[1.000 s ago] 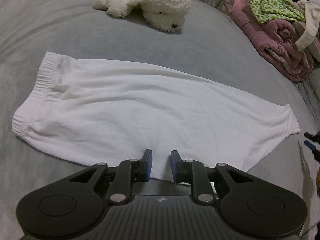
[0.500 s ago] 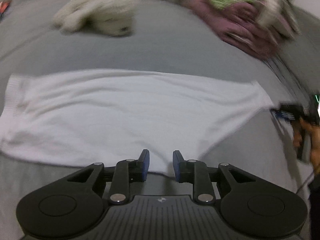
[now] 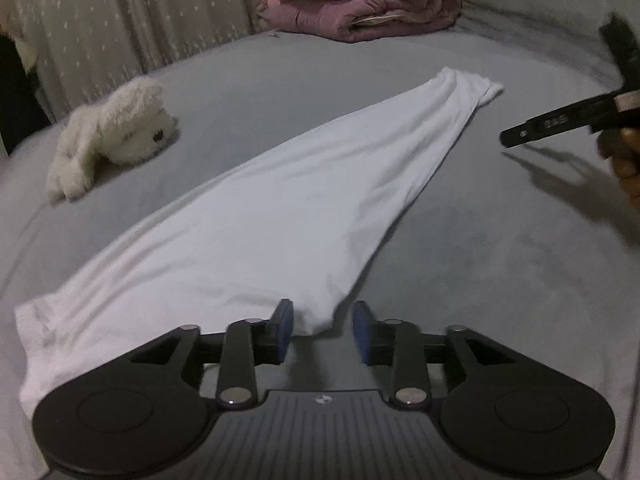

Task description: Fold clothes

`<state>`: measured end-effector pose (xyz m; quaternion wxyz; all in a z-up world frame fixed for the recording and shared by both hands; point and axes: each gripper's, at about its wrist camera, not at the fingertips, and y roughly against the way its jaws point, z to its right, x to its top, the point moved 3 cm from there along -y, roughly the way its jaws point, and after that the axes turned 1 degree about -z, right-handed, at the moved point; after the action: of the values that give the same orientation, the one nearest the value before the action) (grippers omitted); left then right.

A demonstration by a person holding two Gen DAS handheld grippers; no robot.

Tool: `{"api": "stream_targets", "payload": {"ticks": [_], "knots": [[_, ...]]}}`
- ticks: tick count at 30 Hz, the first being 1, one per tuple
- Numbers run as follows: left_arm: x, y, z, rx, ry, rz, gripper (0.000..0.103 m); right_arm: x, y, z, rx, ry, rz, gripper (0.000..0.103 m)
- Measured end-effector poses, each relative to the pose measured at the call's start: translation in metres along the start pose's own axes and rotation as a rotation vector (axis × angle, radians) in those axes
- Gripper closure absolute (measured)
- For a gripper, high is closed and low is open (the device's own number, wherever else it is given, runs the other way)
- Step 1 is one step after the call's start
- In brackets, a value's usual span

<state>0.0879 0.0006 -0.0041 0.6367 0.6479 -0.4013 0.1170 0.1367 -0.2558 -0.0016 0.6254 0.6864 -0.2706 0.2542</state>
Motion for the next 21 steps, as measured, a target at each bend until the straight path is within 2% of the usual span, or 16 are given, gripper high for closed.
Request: {"api": "stream_targets", "payload": {"ticks": [1,2,3,10,12,15,18,21], "knots": [[0.000,-0.004,-0.001,0.025,-0.003,-0.007,0.069,-0.003,0.004,-0.005,0.005,0.007,-0.001,0.063],[0.001,-0.005,-0.008,0.015,0.040,-0.009,0.086,-0.006,0.007,-0.010,0.020,0.019,-0.003,0.063],[0.002,-0.006,-0.017,-0.004,0.093,-0.009,0.094,-0.010,0.010,-0.016,0.039,0.032,-0.005,0.063],[0.012,-0.013,-0.076,-0.132,0.462,-0.011,0.096,-0.028,0.013,-0.061,0.132,0.262,-0.005,0.064],[0.010,-0.016,-0.090,-0.193,0.568,-0.017,0.096,-0.028,0.012,-0.075,0.159,0.312,0.000,0.064],[0.004,-0.019,-0.099,-0.246,0.653,-0.031,0.097,-0.023,0.012,-0.101,0.173,0.423,0.019,0.064],[0.003,-0.021,-0.100,-0.241,0.654,-0.038,0.097,-0.018,0.009,-0.128,0.214,0.521,0.025,0.063],[0.001,-0.021,-0.098,-0.243,0.666,-0.035,0.097,-0.017,-0.001,-0.154,0.262,0.587,-0.007,0.063]]}}
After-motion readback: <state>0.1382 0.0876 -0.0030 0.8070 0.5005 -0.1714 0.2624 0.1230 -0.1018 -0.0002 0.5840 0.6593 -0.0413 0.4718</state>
